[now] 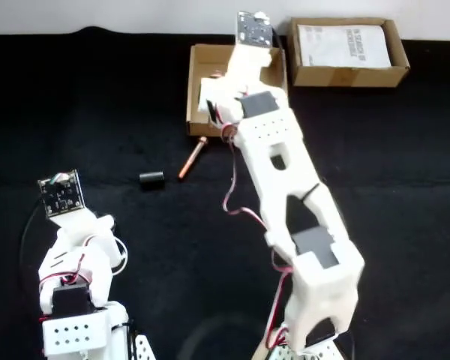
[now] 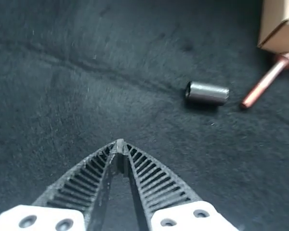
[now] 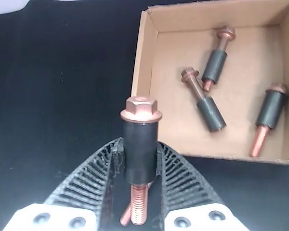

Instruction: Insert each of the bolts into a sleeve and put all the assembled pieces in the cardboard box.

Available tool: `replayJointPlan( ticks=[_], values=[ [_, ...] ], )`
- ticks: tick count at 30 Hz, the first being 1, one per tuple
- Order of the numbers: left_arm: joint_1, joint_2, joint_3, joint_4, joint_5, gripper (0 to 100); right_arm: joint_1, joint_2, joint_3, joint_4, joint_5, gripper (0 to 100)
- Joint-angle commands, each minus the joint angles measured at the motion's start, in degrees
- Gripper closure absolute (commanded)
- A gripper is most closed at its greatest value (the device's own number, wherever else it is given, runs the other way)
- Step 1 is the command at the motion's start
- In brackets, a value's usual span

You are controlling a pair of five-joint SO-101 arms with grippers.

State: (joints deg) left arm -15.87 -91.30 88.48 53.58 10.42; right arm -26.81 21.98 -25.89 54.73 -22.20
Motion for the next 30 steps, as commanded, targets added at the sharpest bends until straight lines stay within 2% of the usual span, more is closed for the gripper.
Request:
replayJointPlan(
  ticks=[1, 8, 13, 19, 30],
  values=[
    [-1.0, -0.6, 2.4, -3.8, 0.3, 99, 0.6, 5.6, -13.1, 2.1, 2.6, 99.2],
    [-1.0, -0.6, 7.3, -7.0, 0.5, 99, 1.5, 20.1, -29.6, 5.4, 5.0, 99.2],
    [-1.0, -0.6, 7.5, -7.0, 4.2, 99, 2.5, 27.6, -37.1, 6.3, 5.2, 99.2],
    [-0.9, -0.6, 8.3, -7.7, 4.2, 99, 2.9, 33.3, -40.5, 5.6, 5.3, 99.2],
    [-0.9, -0.6, 9.1, -9.1, 4.2, 99, 3.7, 42.5, -40.9, -3.1, 5.4, 99.2]
  ],
)
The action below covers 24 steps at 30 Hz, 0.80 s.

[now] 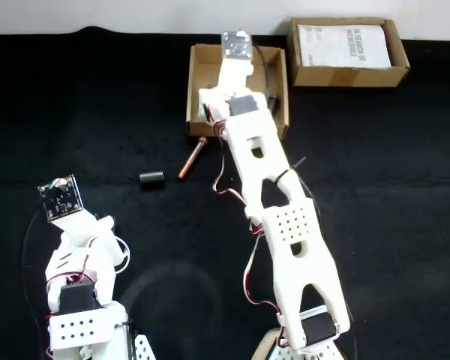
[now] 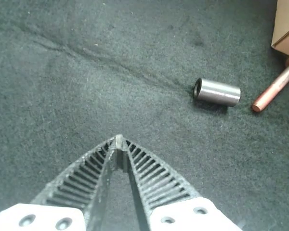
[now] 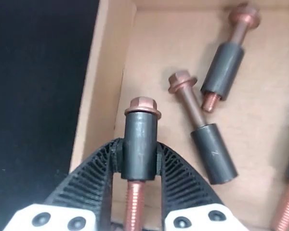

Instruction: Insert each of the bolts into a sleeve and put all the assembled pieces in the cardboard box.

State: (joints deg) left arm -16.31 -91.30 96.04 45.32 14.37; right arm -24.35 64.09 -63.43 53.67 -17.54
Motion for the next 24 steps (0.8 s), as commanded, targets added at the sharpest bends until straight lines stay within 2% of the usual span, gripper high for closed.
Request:
replayJointPlan(
  ticks=[1, 9, 13, 16, 24],
  values=[
    [-0.5, -0.6, 1.5, -0.9, 0.3, 99, 1.3, 1.2, -3.4, -2.9, 0.7, 99.2],
    [-0.5, -0.6, 1.5, -0.9, 0.3, 99, 1.2, 5.1, -3.4, -11.0, 6.8, 98.1],
    [-0.4, -0.6, 1.5, -1.1, 0.3, 99, 1.2, 3.9, -3.5, -10.8, 6.7, 84.7],
    [-0.3, -0.6, 1.5, -1.1, 0.3, 99, 0.9, 1.5, -3.5, -7.9, 5.6, 76.0],
    [-0.3, -0.6, 1.4, -1.1, 0.3, 99, -0.1, -11.7, -3.5, 7.1, 0.6, 75.2]
  ],
)
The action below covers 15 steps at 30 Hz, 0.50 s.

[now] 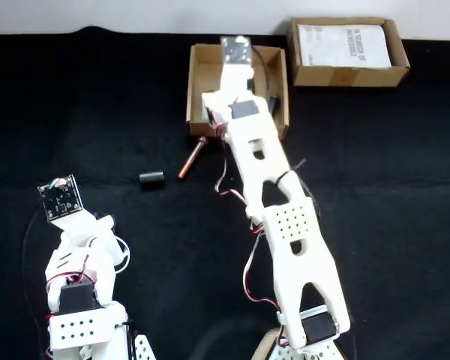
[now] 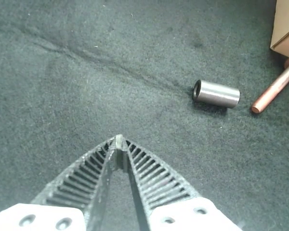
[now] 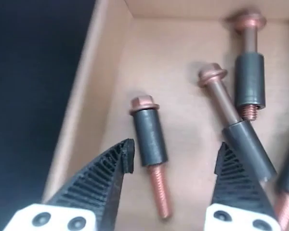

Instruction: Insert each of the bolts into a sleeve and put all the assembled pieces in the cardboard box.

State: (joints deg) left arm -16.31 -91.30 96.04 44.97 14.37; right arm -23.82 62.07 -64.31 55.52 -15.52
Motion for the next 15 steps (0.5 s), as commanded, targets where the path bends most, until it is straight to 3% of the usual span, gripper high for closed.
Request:
replayJointPlan(
  ticks=[1, 9, 15],
  values=[
    [-0.3, -0.6, 1.3, -0.6, 0.3, 99, -1.0, -11.9, -2.6, 8.0, -1.5, 75.2],
    [-0.5, -0.2, 0.2, -0.4, 0.4, 99, -6.2, -24.7, -2.6, 30.0, -1.1, 75.2],
    [-0.4, -0.2, -2.7, 5.3, 0.4, 99, -11.2, -27.9, -2.6, 43.2, 2.8, 75.2]
  ],
)
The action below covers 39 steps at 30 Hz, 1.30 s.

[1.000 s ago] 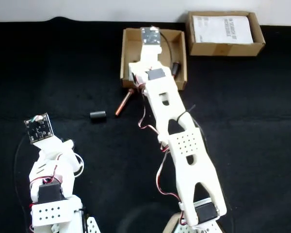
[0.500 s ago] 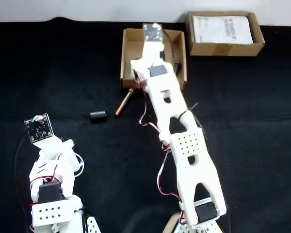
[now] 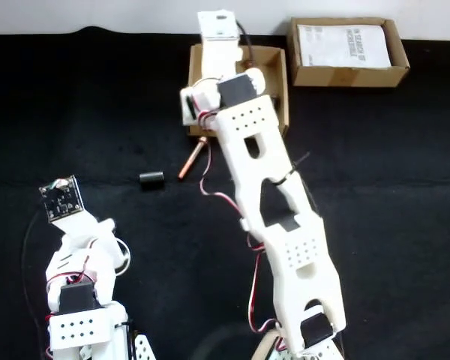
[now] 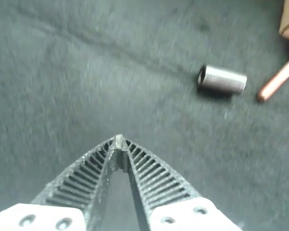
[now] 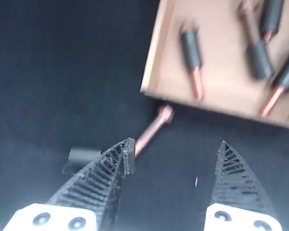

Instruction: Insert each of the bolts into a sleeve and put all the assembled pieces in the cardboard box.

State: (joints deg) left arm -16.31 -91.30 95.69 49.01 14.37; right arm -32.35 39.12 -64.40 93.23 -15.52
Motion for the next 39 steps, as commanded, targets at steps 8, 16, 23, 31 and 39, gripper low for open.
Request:
replayJointPlan(
  ticks=[8, 16, 23, 31, 39],
  values=[
    [-0.4, 0.0, -4.4, 3.4, 0.4, 99, -5.9, -8.1, 6.1, 7.8, 11.9, 75.2],
    [-0.2, 0.0, -5.5, 5.2, 0.4, 99, -8.8, -6.9, 18.7, 7.7, 27.3, 75.2],
    [-0.1, 0.0, -6.1, 5.3, 0.4, 99, -10.7, 0.0, 18.9, 7.7, 37.0, 75.2],
    [-0.1, 13.4, -23.3, 8.2, 0.4, 99, -10.6, 5.0, 11.9, 7.7, 38.0, 75.2],
    [-0.1, 39.6, -39.5, 10.3, 0.4, 99, -11.7, 5.4, 8.6, 4.8, 36.6, 75.2]
  ],
)
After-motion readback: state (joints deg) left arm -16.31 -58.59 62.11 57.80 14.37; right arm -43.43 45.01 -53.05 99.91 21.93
